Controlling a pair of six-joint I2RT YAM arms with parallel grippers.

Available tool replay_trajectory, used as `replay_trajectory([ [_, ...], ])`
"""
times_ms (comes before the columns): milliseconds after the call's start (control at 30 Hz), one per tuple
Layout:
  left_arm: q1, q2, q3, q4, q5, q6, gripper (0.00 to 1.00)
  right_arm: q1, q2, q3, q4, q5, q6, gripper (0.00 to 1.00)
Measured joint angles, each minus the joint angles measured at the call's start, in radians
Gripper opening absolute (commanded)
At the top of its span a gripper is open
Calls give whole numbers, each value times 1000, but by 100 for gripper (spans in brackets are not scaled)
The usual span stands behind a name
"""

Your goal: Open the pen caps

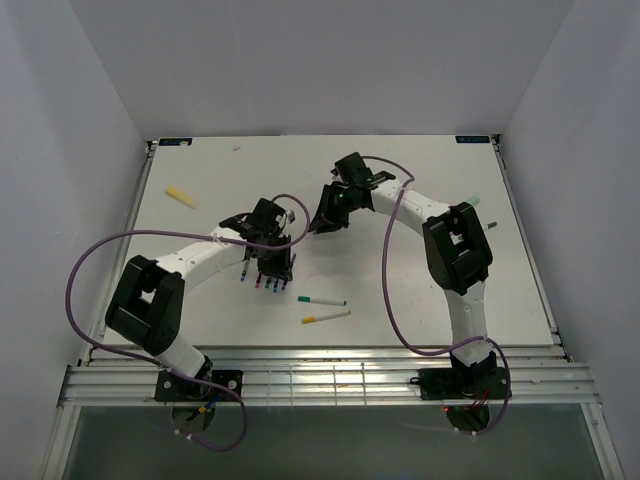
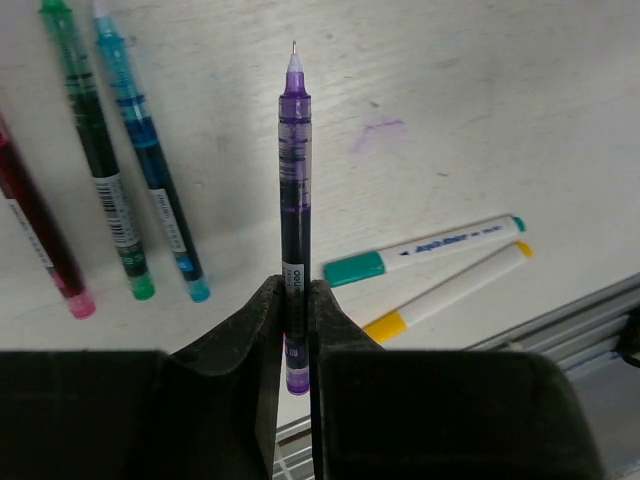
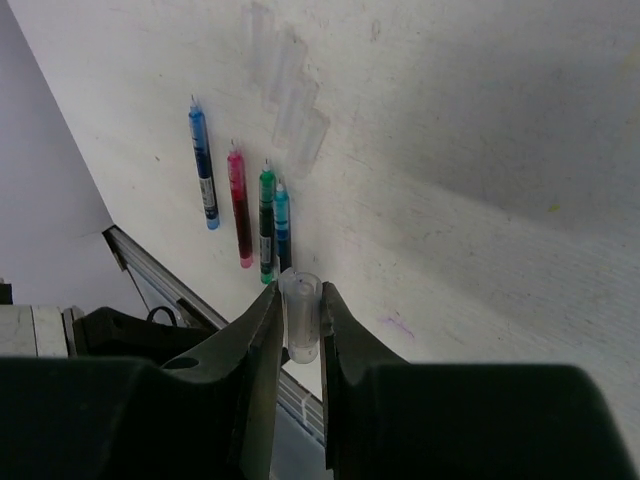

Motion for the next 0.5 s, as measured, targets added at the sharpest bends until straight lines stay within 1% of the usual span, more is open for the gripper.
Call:
replay_trajectory([
  [167,0,27,0,-17,-84,22,0,-1,0,-51,25,-37,29,8],
  [200,0,27,0,-16,-95,25,2,-1,0,-55,28,-43,31,8],
  [267,0,28,0,-12,-112,28,3,-1,0,-58,37,-50,36,8],
  [400,0,40,-2,-3,-131,32,12,-1,0,-58,53,-63,47,8],
  [500,0,58,-11,6,-135,32,14,2,0,-58,55,-70,50,8],
])
